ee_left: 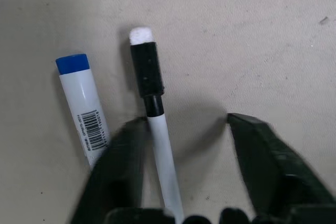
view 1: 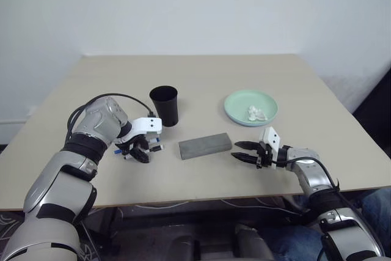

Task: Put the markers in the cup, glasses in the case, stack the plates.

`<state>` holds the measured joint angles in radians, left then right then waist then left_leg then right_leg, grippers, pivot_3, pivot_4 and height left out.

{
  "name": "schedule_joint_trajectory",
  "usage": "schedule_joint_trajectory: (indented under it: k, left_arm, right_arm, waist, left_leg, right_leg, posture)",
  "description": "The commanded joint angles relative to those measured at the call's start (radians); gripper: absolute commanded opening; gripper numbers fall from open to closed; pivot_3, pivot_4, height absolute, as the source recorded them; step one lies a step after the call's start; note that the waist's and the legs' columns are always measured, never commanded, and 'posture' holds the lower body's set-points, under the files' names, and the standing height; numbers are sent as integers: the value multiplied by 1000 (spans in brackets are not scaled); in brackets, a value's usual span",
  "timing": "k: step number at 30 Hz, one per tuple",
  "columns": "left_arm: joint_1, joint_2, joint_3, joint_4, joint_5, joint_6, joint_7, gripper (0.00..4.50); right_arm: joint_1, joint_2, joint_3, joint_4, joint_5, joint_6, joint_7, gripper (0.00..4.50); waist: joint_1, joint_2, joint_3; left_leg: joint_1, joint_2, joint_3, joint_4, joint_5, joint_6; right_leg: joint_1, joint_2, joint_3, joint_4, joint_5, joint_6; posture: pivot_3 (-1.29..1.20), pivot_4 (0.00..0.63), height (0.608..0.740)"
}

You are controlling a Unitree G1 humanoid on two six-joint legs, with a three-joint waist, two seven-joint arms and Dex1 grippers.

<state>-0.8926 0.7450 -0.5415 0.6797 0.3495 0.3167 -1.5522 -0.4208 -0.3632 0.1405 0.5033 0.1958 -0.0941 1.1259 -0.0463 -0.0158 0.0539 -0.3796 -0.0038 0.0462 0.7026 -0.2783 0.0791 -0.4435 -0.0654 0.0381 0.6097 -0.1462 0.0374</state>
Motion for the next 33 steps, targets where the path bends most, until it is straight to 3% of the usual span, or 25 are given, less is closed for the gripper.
schedule_joint_trajectory:
  k: [1, 4, 9, 17, 22, 25, 31, 33]
  left_arm:
    - [2, 15, 0, -20, 17, -15, -5, 1100]
    - [9, 19, 1, -24, 19, -21, -2, 38]
    - [18, 20, 32, -62, -7, -49, 9, 38]
    - [49, -9, 201, -284, -244, 41, -46, 38]
    - [3, -40, 301, -332, -368, 120, -20, 38]
    - [-78, -88, 365, -265, -405, 117, 75, 38]
    - [-256, -206, 555, 53, -413, -99, 551, 38]
    - [-270, -222, 593, 110, -420, -172, 641, 38]
  right_arm:
    - [-18, -1, -18, -32, 12, -10, -5, 1965]
    - [-18, -2, -18, -32, 12, -10, -4, 1965]
    - [-20, -4, -18, -33, 12, -10, -1, 1965]
    - [-25, -23, -49, -98, 81, 67, 42, 1965]
    - [-42, -39, -74, -142, 122, 129, 57, 1965]
    - [-50, -39, -74, -128, 113, 120, 55, 1965]
    - [-40, -31, -70, -142, 111, 114, 41, 1965]
    - [-34, -32, -71, -149, 111, 116, 39, 1965]
  waist:
    - [0, 0, 0]
    - [0, 0, 0]
    - [0, 0, 0]
    - [0, 0, 0]
    - [0, 0, 0]
    - [1, 0, 0]
    - [1, 0, 0]
    - [-2, 0, 0]
  left_leg:
    - [0, 0, 0, 0, 0, 0]
    - [0, 0, 0, 0, 0, 0]
    - [0, 0, 0, 0, 0, 0]
    - [-1, 0, 0, 0, 0, 0]
    - [0, 0, -1, 0, 0, 0]
    - [0, 0, -1, 1, 0, 0]
    - [1, -1, -1, 2, 0, 0]
    - [1, -1, -1, 1, 0, 0]
  right_leg:
    - [0, 0, 0, 0, 0, 0]
    - [0, 0, 0, 0, 0, 0]
    - [0, 0, 0, 0, 0, 0]
    - [-1, -1, 0, -1, 0, 0]
    - [0, -1, 0, 0, 0, 0]
    - [1, 0, 0, 1, 0, 0]
    - [2, -1, -1, 0, 2, 4]
    - [1, -1, 0, 0, 3, 4]
  posture:
    - [0, 0, 721]
    - [0, 0, 721]
    - [0, 0, 721]
    - [0, 0, 721]
    - [0, 0, 721]
    - [0, 0, 721]
    - [0, 0, 721]
    - [0, 0, 721]
